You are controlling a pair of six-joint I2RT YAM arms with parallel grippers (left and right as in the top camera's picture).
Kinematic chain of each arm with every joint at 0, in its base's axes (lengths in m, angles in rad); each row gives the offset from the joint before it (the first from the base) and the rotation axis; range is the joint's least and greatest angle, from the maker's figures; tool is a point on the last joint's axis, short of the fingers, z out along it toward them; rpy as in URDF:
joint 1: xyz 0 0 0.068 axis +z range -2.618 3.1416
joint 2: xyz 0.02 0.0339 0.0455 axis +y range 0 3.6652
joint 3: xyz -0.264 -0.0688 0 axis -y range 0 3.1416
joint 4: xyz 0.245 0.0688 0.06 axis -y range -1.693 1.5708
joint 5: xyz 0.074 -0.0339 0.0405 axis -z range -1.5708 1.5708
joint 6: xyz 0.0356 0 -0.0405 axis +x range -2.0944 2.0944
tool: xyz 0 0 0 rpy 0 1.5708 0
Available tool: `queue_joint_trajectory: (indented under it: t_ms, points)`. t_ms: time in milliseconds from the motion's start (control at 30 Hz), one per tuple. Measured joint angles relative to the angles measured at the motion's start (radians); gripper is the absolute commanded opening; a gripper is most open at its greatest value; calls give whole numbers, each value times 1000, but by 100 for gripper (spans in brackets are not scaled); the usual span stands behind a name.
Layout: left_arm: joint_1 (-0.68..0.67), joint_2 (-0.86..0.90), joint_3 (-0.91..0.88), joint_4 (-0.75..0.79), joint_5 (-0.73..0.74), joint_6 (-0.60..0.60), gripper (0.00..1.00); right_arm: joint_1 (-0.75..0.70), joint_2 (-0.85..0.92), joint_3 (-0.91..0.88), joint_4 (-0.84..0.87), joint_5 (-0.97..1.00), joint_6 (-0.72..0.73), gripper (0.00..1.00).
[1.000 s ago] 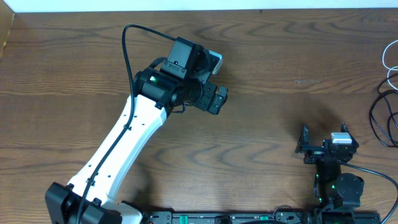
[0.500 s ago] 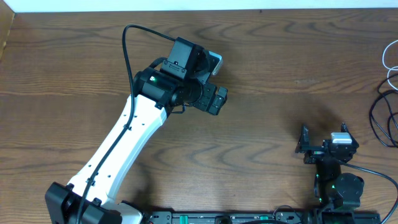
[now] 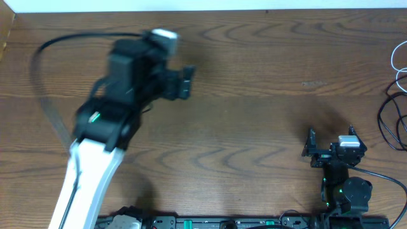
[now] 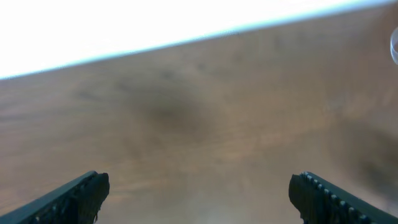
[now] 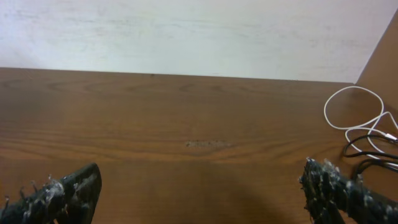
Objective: Untangle cables
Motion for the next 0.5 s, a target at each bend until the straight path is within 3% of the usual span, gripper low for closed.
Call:
queue_joint_trajectory:
  t_ms: [167, 500]
  points:
    - [119, -211, -151, 110, 22, -1, 98, 0, 0, 0, 0, 3, 0, 99]
    - [245, -606, -644, 501, 34, -4, 98, 0, -2, 0, 0, 3, 0, 99]
